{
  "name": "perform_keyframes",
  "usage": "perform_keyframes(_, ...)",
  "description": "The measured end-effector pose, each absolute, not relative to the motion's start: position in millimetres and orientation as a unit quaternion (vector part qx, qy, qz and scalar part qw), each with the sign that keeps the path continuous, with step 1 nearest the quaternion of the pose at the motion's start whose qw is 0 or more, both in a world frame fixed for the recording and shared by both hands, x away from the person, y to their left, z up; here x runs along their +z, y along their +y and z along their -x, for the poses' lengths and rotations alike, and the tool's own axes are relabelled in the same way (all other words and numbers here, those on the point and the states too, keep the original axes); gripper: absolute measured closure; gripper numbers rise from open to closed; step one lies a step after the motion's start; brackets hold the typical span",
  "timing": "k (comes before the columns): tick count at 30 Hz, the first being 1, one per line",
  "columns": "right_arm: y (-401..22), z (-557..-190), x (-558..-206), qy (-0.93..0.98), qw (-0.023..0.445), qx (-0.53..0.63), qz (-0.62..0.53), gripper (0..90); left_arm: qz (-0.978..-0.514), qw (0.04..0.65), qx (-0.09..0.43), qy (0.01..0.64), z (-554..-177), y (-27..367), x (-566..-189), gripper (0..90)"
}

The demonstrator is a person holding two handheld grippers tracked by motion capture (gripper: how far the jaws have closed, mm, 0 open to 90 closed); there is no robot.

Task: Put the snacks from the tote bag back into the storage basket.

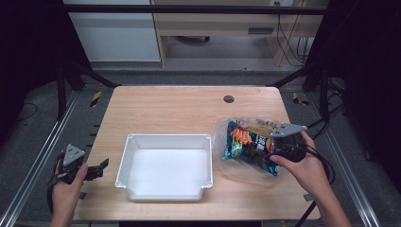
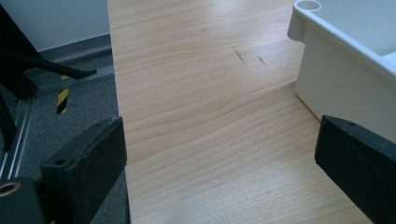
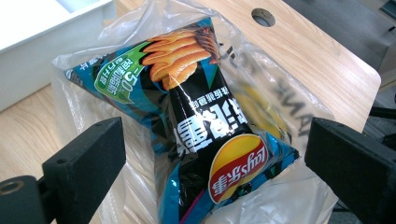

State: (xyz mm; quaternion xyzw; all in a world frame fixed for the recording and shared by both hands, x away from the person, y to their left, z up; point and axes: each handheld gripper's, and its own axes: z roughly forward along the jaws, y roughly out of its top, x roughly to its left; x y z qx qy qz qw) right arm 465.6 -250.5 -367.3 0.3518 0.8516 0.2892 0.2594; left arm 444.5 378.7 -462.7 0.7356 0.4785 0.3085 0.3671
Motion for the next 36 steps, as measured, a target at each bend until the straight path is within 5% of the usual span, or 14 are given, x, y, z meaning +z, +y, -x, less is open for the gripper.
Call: perform_keyframes(36, -241.1, -530.1, -381.6, 0.91, 0.175, 0.238, -0.291, 6.4, -0.741, 0.36, 0.307, 0.477, -445.3, 379.3, -464.2, 2.1)
